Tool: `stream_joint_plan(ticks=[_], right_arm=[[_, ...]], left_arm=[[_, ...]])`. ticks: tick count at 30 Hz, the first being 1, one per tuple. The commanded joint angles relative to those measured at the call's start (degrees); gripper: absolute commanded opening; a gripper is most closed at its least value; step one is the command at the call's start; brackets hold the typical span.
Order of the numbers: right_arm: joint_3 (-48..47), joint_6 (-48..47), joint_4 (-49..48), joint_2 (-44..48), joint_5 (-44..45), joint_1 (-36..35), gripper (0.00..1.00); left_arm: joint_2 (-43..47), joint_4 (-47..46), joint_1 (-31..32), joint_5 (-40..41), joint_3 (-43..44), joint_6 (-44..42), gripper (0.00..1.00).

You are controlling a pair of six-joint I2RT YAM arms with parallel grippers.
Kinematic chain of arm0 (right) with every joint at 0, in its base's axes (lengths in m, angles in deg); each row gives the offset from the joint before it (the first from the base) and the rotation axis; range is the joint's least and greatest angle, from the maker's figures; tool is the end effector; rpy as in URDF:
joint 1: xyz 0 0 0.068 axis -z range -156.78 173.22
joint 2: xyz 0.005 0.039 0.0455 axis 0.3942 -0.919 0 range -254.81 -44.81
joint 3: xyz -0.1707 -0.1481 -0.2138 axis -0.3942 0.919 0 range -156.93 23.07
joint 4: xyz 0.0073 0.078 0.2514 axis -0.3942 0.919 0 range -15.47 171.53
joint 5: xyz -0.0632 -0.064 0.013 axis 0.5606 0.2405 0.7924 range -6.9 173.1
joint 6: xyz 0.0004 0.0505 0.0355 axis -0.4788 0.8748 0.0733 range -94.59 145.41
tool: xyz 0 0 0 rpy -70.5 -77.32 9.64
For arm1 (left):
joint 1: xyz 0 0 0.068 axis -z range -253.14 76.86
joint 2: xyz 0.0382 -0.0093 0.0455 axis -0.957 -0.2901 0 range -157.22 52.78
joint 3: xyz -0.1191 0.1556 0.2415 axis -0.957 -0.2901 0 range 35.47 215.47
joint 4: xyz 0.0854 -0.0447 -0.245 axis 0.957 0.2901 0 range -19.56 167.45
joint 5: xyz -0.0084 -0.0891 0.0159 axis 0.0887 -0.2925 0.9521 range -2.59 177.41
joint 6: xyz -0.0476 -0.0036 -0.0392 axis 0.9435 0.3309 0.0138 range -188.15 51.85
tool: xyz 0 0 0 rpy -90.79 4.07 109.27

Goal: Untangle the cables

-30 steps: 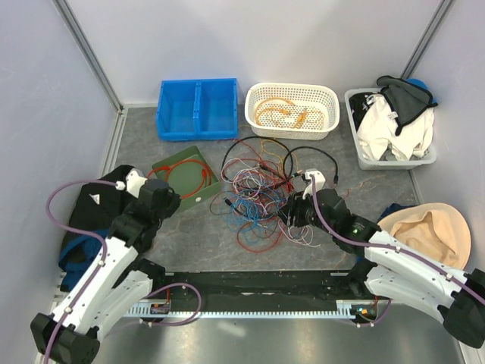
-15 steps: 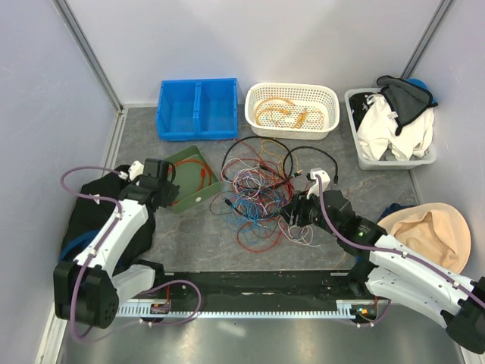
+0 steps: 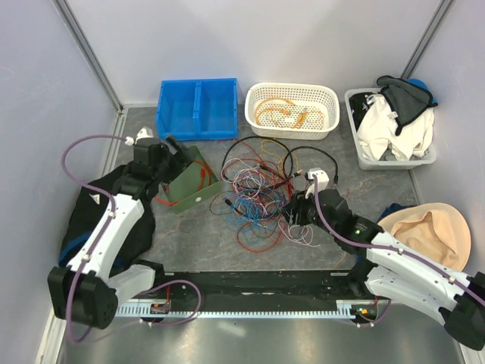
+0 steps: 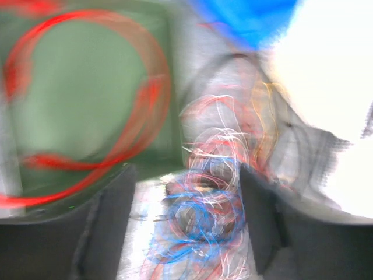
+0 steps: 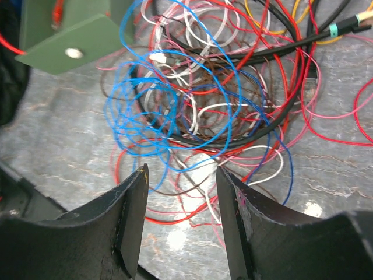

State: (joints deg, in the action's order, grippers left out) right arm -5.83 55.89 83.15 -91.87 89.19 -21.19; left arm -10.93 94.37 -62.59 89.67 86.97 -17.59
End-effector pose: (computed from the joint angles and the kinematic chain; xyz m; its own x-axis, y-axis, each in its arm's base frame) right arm 0.1278 0.1183 0.2614 -0.5960 0.1222 -0.7936 -0.3780 0.8293 0.4115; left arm 0.2334 -0.0417 0.3207 -0.4853 -0.6946 -0.5310 -0.3513 0.7111 -0.6090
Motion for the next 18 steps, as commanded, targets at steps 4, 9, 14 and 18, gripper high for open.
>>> stream_joint_plan(ticks=[4, 9, 14, 18], right_arm=[[-3.35, -0.16, -4.31, -7.77, -0.2, -0.07, 0.57], [-3.88, 0.28, -3.44, -6.73, 1.55, -0.07, 0.56], [-3.52, -1.73, -1.15, -4.17, 10.25, -0.16, 0.57], [-5.54, -0.34, -0.1, -7.06, 15.0, 0.28, 0.64]], left_arm=[[-4.05, -8.28, 23.27, -4.55, 5.62, -13.48, 0.99], [-10.39, -11.96, 31.81, -2.53, 0.46, -12.34, 1.0], [-5.83, -27.48, 34.27, -1.05, -11.06, -6.21, 1.0], [-2.22, -32.27, 34.98, 0.81, -18.36, -0.65, 1.0]])
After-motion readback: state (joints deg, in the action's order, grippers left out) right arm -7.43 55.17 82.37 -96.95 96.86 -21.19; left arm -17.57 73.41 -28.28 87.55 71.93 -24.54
